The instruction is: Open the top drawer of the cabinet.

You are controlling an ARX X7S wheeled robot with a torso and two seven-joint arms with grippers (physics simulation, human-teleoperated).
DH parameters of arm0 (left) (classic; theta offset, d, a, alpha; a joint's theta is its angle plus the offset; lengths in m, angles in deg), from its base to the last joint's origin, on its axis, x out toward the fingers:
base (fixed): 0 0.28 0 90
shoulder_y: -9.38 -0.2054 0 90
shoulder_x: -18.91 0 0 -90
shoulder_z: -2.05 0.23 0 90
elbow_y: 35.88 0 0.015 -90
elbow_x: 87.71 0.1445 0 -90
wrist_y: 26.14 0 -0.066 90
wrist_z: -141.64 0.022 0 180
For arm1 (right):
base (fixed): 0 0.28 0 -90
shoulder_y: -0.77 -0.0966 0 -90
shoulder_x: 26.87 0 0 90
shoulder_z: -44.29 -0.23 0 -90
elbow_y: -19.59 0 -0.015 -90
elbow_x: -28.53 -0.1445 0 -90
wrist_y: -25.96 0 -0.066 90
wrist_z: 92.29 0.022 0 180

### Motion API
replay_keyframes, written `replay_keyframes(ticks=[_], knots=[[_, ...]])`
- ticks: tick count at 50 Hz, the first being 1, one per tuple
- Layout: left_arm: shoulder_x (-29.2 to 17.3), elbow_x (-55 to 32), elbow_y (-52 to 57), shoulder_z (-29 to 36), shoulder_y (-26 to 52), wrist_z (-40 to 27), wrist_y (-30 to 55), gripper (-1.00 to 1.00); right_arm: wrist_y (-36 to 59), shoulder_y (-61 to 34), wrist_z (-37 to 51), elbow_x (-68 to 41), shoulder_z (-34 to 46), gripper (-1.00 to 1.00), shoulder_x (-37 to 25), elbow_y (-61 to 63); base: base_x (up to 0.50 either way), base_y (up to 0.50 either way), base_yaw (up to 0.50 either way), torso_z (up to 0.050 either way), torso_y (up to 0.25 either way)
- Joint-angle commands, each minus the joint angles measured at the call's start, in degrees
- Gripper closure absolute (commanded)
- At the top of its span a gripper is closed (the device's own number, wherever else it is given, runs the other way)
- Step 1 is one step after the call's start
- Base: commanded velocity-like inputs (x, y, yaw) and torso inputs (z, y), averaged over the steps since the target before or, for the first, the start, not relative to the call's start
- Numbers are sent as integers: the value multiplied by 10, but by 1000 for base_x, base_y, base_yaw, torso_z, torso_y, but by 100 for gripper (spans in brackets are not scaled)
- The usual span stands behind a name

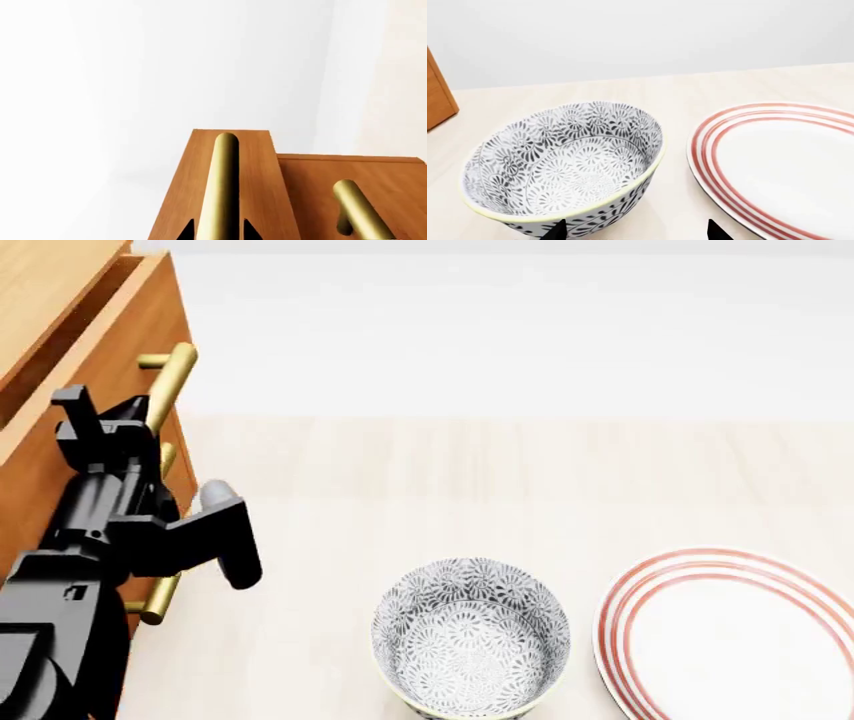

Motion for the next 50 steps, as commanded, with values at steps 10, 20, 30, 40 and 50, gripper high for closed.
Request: replay_keyframes(ticks=[10,20,30,40,50], knots=[[62,20,29,34,15,23,-16,100,-4,0,-16,9,-4,-100,7,-4,1,0,-1,0,0],[90,23,40,49,18,31,-19,100,-3,2,-16,7,0,-100,4,0,0,0,-3,0,0],[102,27,65,57,19,39,-17,100,-2,1,-17,5,3,-100,3,-1,-4,0,-1,0,1],[106,24,74,58,20,39,-18,100,0,1,-14,3,4,-100,1,2,-7,0,0,0,3],[121,-54,195,-7,-21,65,-13,-100,3,-5,-11,-1,3,-100,2,-5,-3,0,0,0,2]])
